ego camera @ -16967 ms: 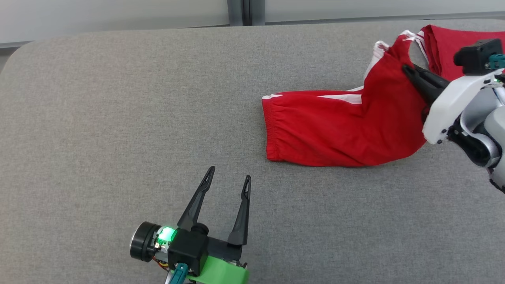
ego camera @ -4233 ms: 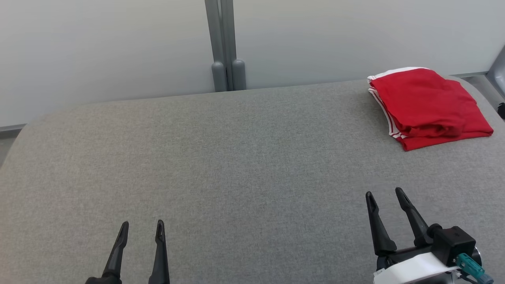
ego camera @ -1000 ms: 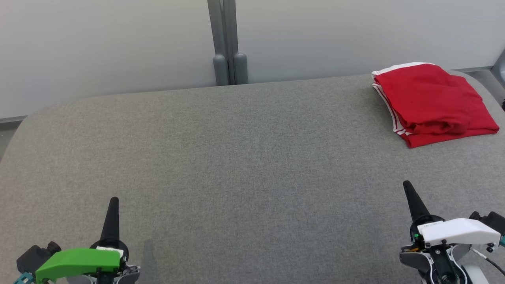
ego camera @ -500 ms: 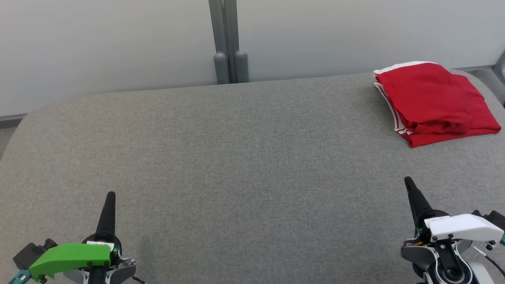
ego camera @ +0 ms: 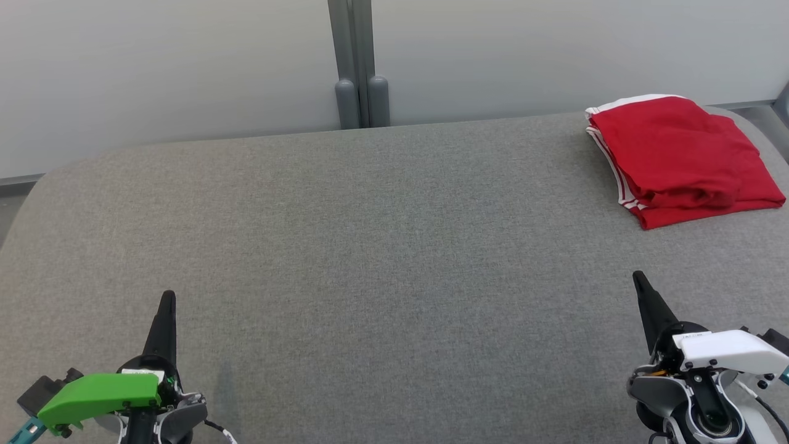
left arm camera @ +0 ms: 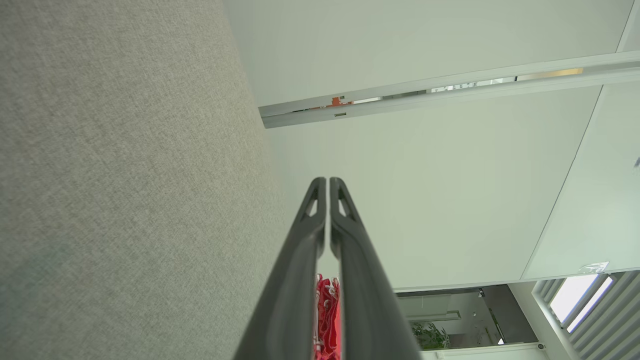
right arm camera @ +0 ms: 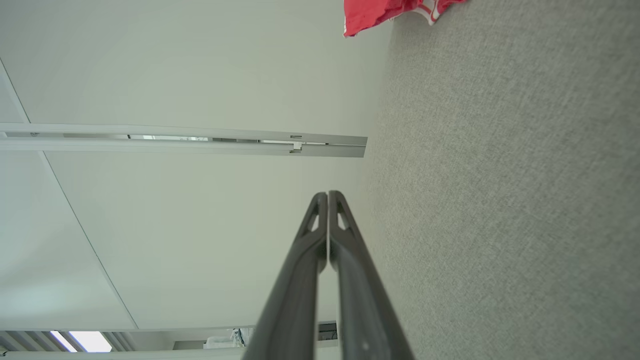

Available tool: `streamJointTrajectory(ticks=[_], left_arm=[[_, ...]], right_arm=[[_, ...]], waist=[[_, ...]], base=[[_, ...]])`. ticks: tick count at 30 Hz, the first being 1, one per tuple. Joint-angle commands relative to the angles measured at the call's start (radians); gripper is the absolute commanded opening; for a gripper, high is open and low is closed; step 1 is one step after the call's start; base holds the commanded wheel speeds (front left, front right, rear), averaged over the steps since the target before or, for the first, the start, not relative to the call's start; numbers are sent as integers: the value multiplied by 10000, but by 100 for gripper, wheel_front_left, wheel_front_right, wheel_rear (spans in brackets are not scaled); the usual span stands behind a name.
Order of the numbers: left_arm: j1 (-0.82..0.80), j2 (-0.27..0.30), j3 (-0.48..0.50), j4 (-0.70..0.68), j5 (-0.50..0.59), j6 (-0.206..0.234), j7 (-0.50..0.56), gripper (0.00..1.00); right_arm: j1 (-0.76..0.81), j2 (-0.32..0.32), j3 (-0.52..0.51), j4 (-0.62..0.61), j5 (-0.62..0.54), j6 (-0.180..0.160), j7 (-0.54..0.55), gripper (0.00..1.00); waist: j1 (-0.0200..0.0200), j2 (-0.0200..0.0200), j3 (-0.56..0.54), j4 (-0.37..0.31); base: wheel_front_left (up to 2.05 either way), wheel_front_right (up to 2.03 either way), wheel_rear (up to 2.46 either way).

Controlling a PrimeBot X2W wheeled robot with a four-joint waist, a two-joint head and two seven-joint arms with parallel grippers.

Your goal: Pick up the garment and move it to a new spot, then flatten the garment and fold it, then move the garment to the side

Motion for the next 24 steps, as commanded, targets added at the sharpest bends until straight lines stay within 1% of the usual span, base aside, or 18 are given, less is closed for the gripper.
streamJointTrajectory(ticks=[1,15,24], left_arm=[[-211,38,59,17,-196,-47,50,0],[-434,6,249,202,-1136,-133,329,0],[-428,-33,284,196,-1010,-125,356,0]], right_arm=[[-140,-3,-52,18,208,4,63,0],[-305,48,-228,150,1061,4,340,0],[-276,72,-258,151,983,4,360,0]], waist=[[0,0,5,4],[0,0,58,35],[0,0,59,35]], base=[[0,0,0],[0,0,0],[0,0,0]])
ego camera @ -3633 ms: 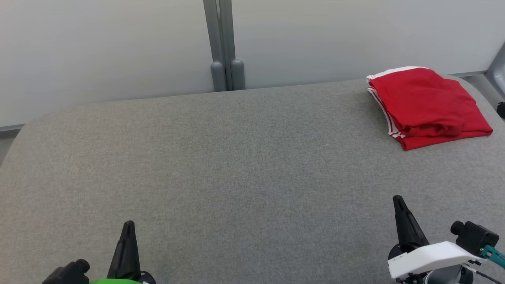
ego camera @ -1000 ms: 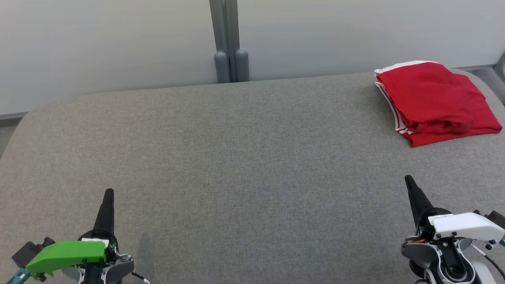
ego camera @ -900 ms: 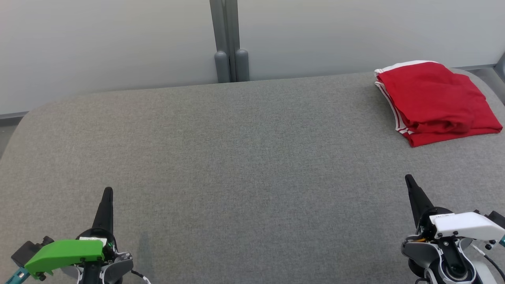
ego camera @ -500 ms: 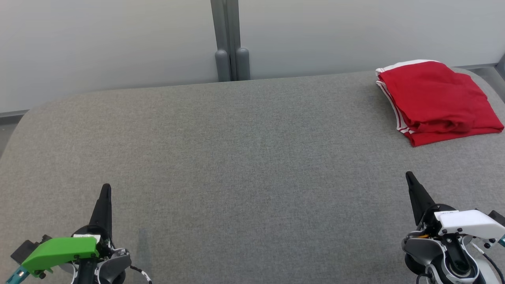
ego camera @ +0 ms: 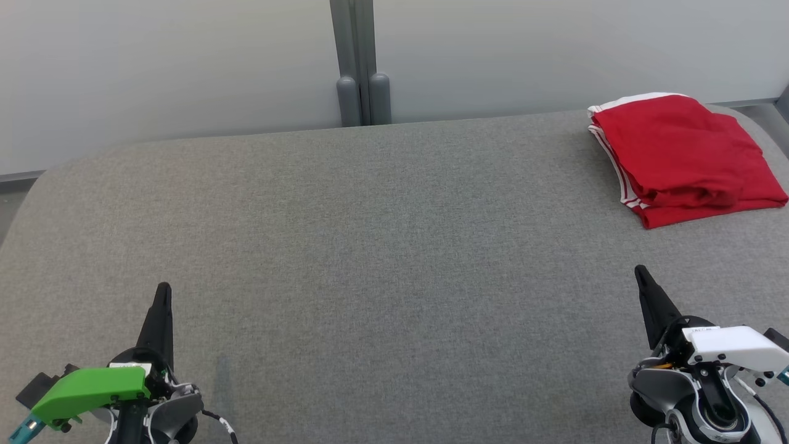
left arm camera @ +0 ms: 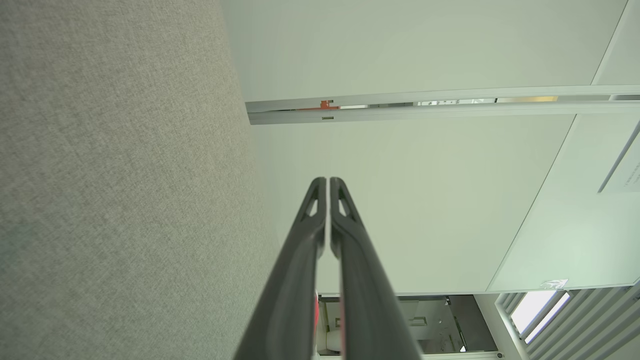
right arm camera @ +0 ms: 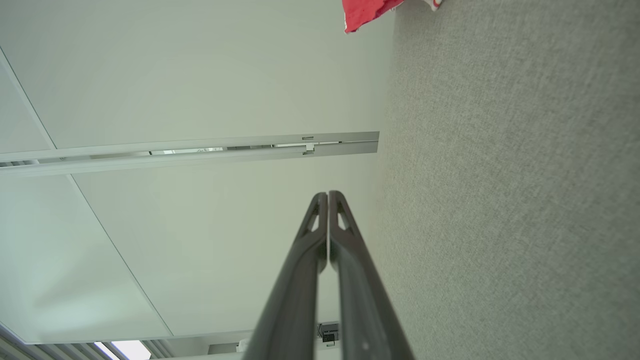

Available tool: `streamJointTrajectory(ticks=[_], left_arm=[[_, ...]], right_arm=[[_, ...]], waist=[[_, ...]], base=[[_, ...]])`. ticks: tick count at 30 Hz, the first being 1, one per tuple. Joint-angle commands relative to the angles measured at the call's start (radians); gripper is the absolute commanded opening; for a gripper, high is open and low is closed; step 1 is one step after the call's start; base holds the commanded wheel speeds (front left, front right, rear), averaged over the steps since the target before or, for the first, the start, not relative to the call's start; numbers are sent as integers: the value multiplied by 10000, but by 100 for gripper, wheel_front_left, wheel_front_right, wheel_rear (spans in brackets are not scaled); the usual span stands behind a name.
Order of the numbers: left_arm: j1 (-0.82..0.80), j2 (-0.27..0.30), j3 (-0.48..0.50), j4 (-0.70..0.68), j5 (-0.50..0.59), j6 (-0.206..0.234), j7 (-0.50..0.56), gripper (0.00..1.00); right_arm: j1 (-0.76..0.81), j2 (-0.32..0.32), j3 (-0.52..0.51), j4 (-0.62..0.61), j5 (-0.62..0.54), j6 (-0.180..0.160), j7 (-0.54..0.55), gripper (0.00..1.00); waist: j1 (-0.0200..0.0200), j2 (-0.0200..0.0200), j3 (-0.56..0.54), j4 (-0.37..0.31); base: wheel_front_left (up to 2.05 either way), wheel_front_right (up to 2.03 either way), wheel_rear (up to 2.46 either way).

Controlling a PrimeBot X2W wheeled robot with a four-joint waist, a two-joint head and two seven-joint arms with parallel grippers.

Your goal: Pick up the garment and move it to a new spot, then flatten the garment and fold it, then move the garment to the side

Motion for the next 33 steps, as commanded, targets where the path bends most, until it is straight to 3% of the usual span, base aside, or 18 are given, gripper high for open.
streamJointTrajectory(ticks=[1,33], left_arm=[[-154,2,52,12,16,-45,36,0],[-169,-93,166,19,135,-45,124,0]], right_arm=[[-67,16,-28,19,-1,4,48,0],[-76,83,-125,25,-114,4,117,0]], waist=[[0,-1,-1,0],[0,-1,-1,0]], base=[[0,0,0],[0,0,0]])
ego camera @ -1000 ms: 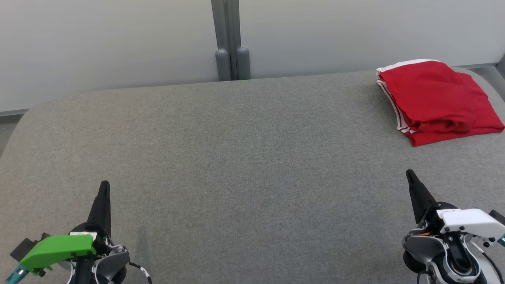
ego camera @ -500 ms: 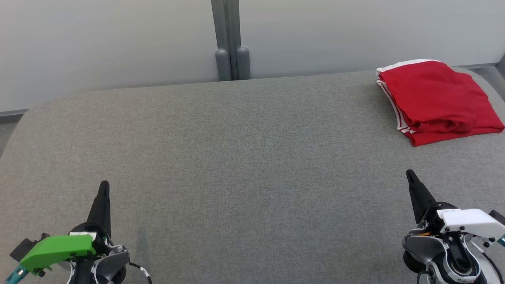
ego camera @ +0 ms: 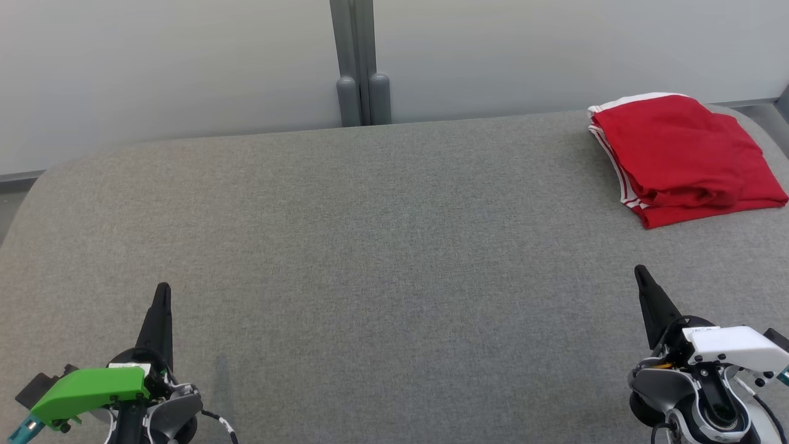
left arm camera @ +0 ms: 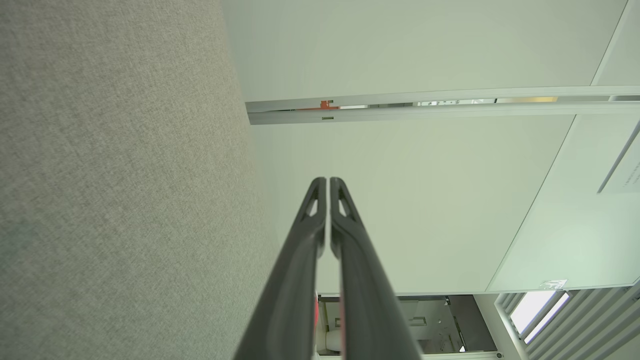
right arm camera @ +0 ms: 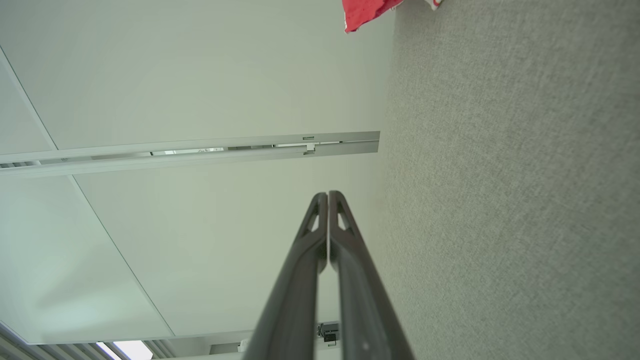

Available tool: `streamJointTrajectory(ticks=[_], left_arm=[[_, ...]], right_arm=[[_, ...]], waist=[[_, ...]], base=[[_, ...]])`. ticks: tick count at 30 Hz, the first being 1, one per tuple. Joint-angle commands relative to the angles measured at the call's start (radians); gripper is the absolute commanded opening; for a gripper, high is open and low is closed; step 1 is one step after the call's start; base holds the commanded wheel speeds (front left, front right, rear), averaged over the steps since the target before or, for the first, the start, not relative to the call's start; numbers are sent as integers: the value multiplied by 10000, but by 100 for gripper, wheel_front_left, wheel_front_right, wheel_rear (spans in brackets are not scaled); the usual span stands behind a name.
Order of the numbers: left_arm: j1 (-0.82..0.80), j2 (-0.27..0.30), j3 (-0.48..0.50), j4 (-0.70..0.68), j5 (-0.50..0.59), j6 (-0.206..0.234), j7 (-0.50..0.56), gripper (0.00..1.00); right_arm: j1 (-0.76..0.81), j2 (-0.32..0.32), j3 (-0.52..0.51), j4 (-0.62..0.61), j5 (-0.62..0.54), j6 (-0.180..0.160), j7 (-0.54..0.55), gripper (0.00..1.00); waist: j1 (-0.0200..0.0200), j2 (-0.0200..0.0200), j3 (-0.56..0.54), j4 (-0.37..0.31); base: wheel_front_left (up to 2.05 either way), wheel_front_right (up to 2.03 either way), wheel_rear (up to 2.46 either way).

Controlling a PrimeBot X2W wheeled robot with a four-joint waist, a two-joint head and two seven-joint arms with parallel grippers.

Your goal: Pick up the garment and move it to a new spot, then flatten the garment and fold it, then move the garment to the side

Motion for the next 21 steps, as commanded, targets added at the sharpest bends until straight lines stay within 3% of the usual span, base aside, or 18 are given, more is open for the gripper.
streamJointTrajectory(ticks=[1,21], left_arm=[[-165,-17,32,13,58,-45,16,0],[-172,-47,90,15,81,-44,58,0]], right_arm=[[-66,9,-29,18,-68,4,33,0],[-72,38,-69,21,-95,4,61,0]], waist=[[0,-1,0,0],[0,-1,0,0]], base=[[0,0,0],[0,0,0]])
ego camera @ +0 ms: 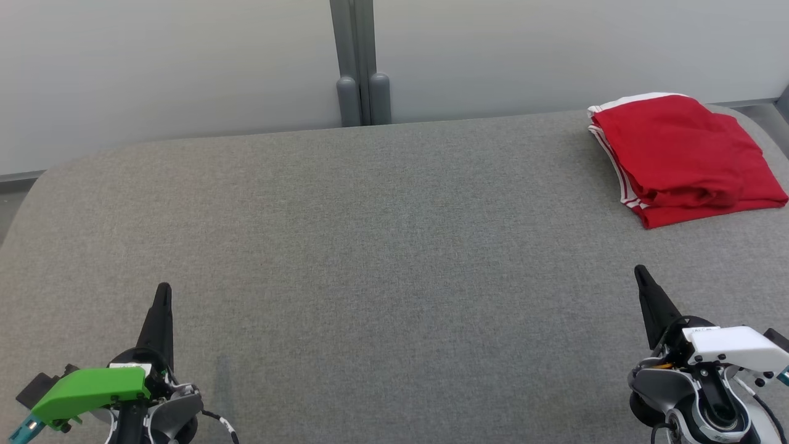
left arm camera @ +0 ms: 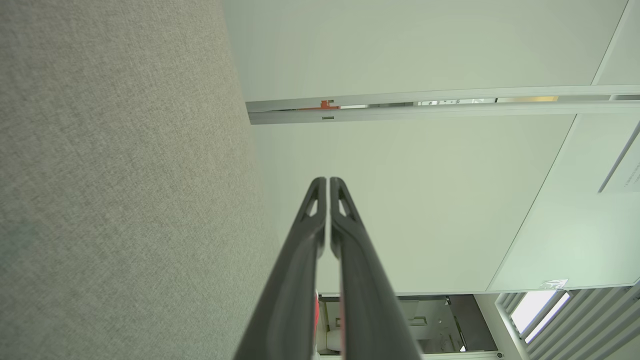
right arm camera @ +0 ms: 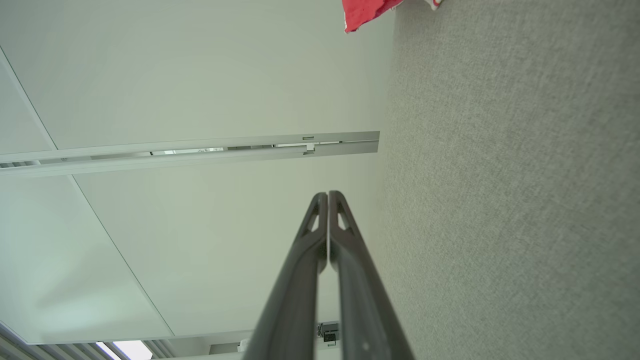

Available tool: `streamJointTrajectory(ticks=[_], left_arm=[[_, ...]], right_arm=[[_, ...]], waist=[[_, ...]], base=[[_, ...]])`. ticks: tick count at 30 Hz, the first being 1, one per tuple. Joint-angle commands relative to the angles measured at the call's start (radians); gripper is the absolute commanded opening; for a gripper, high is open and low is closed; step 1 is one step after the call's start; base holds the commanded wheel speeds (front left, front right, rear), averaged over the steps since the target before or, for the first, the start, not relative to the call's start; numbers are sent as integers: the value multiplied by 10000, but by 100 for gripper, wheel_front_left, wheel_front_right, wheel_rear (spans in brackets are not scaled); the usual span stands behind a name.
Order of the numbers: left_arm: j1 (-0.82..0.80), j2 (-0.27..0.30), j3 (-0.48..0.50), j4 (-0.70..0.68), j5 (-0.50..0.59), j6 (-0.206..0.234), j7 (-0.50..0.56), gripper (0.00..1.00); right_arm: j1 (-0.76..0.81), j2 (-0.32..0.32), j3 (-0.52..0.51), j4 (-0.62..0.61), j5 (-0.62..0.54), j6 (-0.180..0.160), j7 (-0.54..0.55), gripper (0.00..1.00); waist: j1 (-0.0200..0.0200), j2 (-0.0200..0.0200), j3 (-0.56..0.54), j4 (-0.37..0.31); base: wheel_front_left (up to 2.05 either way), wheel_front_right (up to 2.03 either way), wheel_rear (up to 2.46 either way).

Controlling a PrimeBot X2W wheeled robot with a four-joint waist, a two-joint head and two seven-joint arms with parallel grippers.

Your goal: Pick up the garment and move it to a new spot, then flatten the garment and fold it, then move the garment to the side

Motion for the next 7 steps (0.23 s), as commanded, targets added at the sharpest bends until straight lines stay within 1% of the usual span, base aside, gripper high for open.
streamJointTrajectory(ticks=[1,7], left_arm=[[-169,5,40,11,7,-42,12,0],[-172,-4,56,13,20,-42,26,0]], right_arm=[[-71,3,-23,18,-45,4,22,0],[-72,10,-34,17,-59,4,37,0]], waist=[[0,0,0,0],[0,0,0,0]], base=[[0,0,0],[0,0,0]])
